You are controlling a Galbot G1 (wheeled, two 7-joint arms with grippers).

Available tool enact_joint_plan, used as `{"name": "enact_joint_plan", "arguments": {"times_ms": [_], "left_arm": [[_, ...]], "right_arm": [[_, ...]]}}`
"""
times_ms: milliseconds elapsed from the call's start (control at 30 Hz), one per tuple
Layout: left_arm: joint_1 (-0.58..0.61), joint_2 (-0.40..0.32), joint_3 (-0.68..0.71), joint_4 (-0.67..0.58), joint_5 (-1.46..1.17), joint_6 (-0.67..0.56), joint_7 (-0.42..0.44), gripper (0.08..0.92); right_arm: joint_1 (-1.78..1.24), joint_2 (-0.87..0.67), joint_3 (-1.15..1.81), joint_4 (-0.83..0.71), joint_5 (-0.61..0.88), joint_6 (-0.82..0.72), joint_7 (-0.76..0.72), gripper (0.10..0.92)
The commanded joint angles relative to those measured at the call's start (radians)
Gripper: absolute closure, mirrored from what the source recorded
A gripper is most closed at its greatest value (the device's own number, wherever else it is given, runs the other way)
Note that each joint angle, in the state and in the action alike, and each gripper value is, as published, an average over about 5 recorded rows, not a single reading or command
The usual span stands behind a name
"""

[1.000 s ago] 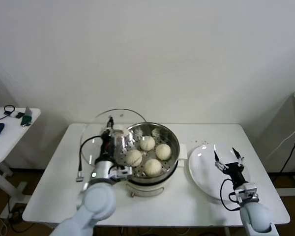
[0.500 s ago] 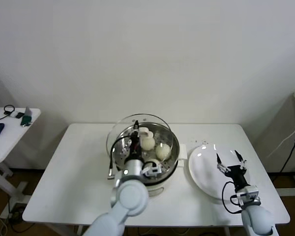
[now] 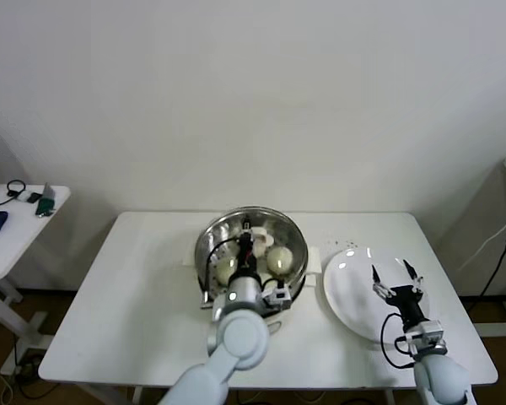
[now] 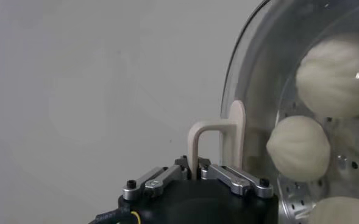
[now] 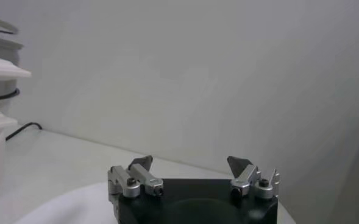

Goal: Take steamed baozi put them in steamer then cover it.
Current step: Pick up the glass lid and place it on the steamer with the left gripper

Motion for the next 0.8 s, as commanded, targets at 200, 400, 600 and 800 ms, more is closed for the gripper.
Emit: {"name": "enact_joint_plan", "arguments": {"times_ms": [200,400,600,800], "left_arm": [[-0.002,-0.017,0.013,0.035,0.017,0.049,-0.001,0.846],[0.0,-0.02,0.014,0.039,0.013,0.049,-0.009,0.846],[-0.002,-0.017,0.015,0.049,0.008,0.049,-0.022,0.846],[0.001,-0.014,0.015,0.054,0.006,0.049,-0.032,0.846]], "right_arm": [[0.003,0.004,0.005,-0.004,-0.005,0.002,-0.005,0.203],[0.003,0.011,0.031,-0.008,-0.019,0.005,-0.021,0.203],[-0.004,0.01,0.047,-0.011,-0.018,0.009,-0.026,0.203],[-0.007,0.012,0.055,-0.01,-0.016,0.012,-0.032,0.203]]}}
